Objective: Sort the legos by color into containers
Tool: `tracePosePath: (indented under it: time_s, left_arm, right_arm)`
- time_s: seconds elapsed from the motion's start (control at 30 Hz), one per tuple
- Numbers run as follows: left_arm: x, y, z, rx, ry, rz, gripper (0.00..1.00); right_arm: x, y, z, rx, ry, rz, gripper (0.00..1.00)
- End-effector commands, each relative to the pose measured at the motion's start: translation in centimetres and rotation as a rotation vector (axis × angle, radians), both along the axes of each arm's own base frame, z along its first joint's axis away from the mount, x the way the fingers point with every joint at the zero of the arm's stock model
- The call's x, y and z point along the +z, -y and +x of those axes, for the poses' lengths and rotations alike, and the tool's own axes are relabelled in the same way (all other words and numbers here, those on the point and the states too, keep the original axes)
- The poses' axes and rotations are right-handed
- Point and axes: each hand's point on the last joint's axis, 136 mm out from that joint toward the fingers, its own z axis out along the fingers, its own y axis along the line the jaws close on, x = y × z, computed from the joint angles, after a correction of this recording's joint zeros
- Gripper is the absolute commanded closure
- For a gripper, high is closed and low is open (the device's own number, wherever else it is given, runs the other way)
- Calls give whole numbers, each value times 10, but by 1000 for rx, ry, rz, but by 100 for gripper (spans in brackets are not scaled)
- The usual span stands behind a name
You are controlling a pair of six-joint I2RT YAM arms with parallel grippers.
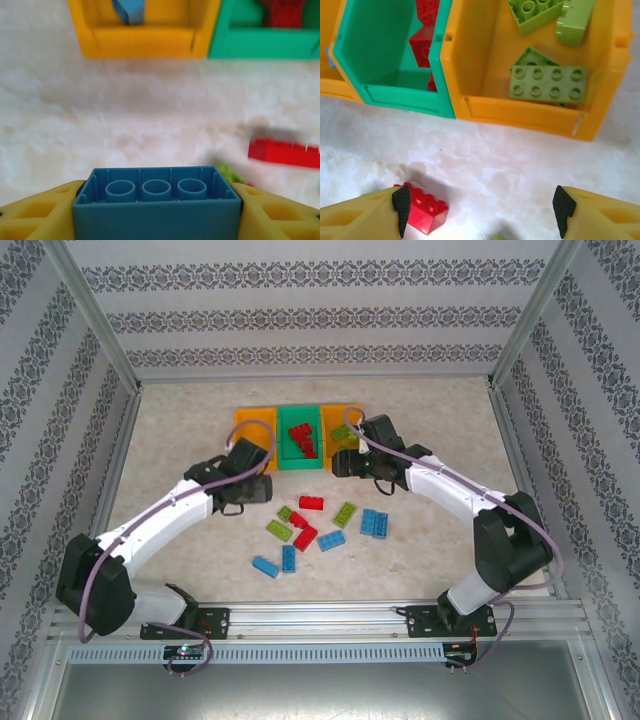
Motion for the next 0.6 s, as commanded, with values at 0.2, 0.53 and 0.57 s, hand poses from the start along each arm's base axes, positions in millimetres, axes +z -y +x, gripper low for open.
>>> tracePosePath:
  time_s: [0.2, 0.53, 0.57]
  left_arm:
    - [8, -8, 101, 7, 23, -25, 39]
    - [-25, -12, 167, 48, -44, -55, 33]
    - [-27, -9, 168, 47, -50, -63, 30]
  right_arm:
    - [-23, -16, -64, -104, -32, -14, 25]
    - [-38, -74, -119, -112, -56, 5, 26]
    - [-39, -81, -124, -100, -62, 1, 26]
